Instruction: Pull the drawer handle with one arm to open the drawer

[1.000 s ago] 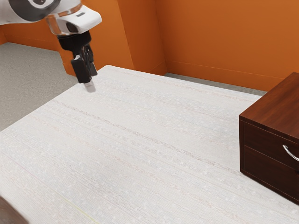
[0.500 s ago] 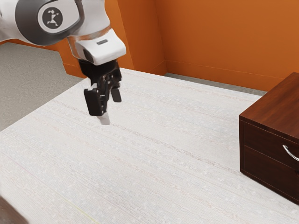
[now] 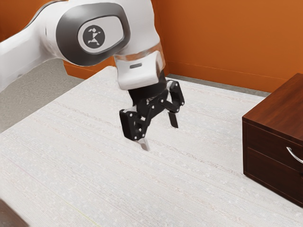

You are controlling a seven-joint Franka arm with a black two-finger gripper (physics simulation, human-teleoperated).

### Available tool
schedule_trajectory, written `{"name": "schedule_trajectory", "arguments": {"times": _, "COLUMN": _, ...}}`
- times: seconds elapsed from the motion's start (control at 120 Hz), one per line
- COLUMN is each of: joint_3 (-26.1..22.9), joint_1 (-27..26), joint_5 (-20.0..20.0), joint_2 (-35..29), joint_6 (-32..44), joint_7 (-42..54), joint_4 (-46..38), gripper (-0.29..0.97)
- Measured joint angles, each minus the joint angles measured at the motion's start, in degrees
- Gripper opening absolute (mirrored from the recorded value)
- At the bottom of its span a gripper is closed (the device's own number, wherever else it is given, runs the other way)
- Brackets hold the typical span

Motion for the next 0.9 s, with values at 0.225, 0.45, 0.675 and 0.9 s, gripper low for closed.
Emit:
{"name": "schedule_trajectory", "arguments": {"times": 0.225, "joint_3": 0.1, "joint_1": -6.7, "joint_5": -1.0, "joint_2": 0.2, "joint_6": 11.1, "joint_7": 4.0, "joint_4": -3.9, "gripper": 0.68}}
{"name": "schedule_trajectory", "arguments": {"times": 0.45, "joint_3": 0.8, "joint_1": -11.1, "joint_5": -1.1, "joint_2": 4.1, "joint_6": 20.1, "joint_7": 3.2, "joint_4": -4.0, "gripper": 0.58}}
{"name": "schedule_trajectory", "arguments": {"times": 0.675, "joint_3": 1.7, "joint_1": -13.1, "joint_5": -0.5, "joint_2": 6.2, "joint_6": 25.8, "joint_7": 0.9, "joint_4": -3.3, "gripper": 0.32}}
{"name": "schedule_trajectory", "arguments": {"times": 0.9, "joint_3": 3.0, "joint_1": -15.3, "joint_5": 0.0, "joint_2": 10.8, "joint_6": 28.9, "joint_7": -0.6, "joint_4": 0.6, "gripper": 0.25}}
